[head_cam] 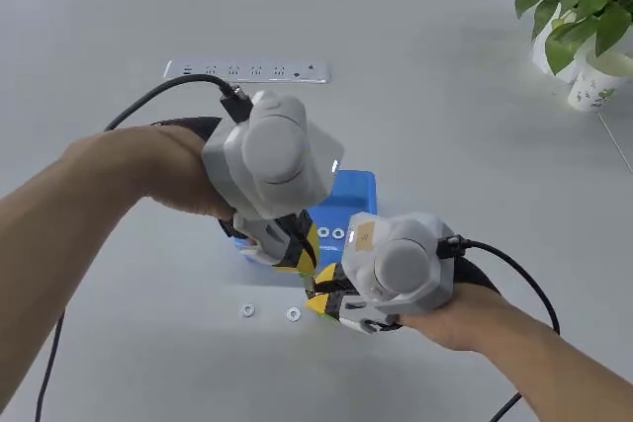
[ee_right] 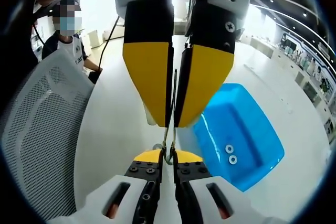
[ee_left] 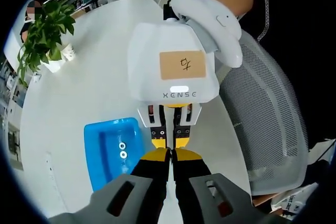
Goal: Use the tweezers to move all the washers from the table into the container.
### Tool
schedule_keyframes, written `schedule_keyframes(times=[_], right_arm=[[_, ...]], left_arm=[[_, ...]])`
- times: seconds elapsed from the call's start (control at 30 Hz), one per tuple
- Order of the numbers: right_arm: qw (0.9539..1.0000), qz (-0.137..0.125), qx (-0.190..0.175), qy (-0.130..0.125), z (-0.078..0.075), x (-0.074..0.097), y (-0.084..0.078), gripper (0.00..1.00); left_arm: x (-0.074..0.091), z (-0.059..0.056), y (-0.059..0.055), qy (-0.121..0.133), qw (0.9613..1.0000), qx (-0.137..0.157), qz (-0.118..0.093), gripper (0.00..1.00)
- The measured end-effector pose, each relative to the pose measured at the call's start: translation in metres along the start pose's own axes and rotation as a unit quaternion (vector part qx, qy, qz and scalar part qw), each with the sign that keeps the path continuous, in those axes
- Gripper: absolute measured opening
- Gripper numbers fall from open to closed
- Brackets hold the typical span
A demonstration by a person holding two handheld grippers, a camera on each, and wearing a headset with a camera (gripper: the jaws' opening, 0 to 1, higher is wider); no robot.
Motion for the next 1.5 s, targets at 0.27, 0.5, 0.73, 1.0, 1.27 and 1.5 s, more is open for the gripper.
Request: schedule_keyframes(times=[0.27, 0.5, 0.73, 1.0, 1.27, 1.5], right_arm=[[1.0, -0.004, 0.0, 0.002, 0.0, 0.008, 0.009, 0.09], [1.0, -0.007, 0.003, 0.004, -0.002, 0.014, 0.017, 0.09], [0.9999, -0.01, 0.007, 0.003, -0.003, 0.02, 0.025, 0.09], [0.9998, -0.015, 0.009, 0.003, -0.008, 0.027, 0.036, 0.09], [0.9996, -0.02, 0.017, -0.004, -0.022, 0.033, 0.047, 0.09], [0.9994, -0.024, 0.023, -0.013, -0.036, 0.037, 0.055, 0.09]], left_arm=[[0.011, -0.003, 0.005, 0.003, 1.0, 0.001, -0.005, 0.06], [0.021, -0.004, 0.009, 0.011, 0.9999, 0.002, -0.009, 0.06], [0.031, -0.006, 0.013, 0.013, 0.9998, 0.002, -0.013, 0.06], [0.043, -0.004, 0.017, 0.018, 0.9997, 0.004, -0.017, 0.06], [0.058, 0.006, 0.02, 0.032, 0.9993, -0.001, -0.018, 0.06], [0.068, 0.017, 0.024, 0.042, 0.999, -0.007, -0.014, 0.06]])
Point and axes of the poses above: the centre of the closed fingertips' face, and the gripper's own axes: x roughly backward along the fingers, z roughly to its left, y roughly out of its top, the point moved 8 cm from there along x, roughly backward along the fingers, and after that the axes turned 3 degrees about -y, right-handed, at the moved point
